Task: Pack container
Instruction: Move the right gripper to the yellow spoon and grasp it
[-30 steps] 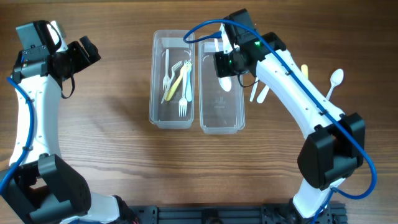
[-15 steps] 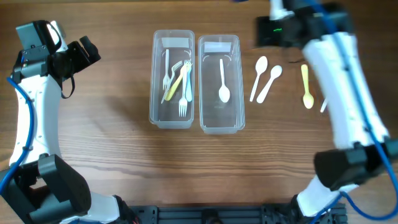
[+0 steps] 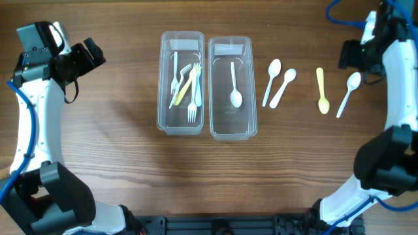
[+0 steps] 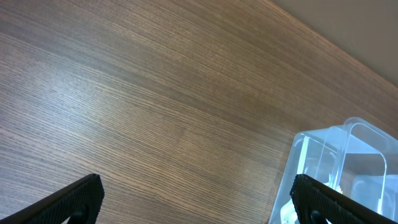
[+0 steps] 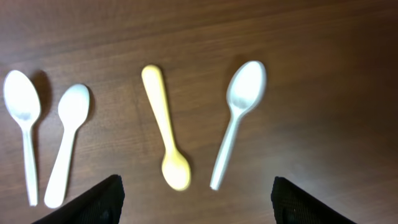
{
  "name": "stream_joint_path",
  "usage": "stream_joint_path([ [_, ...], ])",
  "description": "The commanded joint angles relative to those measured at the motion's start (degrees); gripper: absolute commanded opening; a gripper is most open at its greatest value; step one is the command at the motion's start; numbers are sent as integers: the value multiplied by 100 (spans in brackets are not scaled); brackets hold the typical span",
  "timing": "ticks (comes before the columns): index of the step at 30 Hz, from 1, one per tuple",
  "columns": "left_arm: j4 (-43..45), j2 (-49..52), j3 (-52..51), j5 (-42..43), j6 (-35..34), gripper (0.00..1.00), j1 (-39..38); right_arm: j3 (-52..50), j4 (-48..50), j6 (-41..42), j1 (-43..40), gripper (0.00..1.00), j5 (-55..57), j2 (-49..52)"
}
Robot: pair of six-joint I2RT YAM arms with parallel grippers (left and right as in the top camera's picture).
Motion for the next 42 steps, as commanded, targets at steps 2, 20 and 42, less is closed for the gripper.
stream_joint_path([
  [2, 0, -146, 114, 4, -31, 100, 24, -763, 483, -243, 9, 75, -579, 295],
  [20, 0, -146, 114, 4, -31, 100, 24, -2527, 1478, -369, 9, 88, -588, 584],
  [42, 0, -146, 114, 4, -31, 100, 24, -2527, 2483, -1064, 9, 83, -522, 651],
])
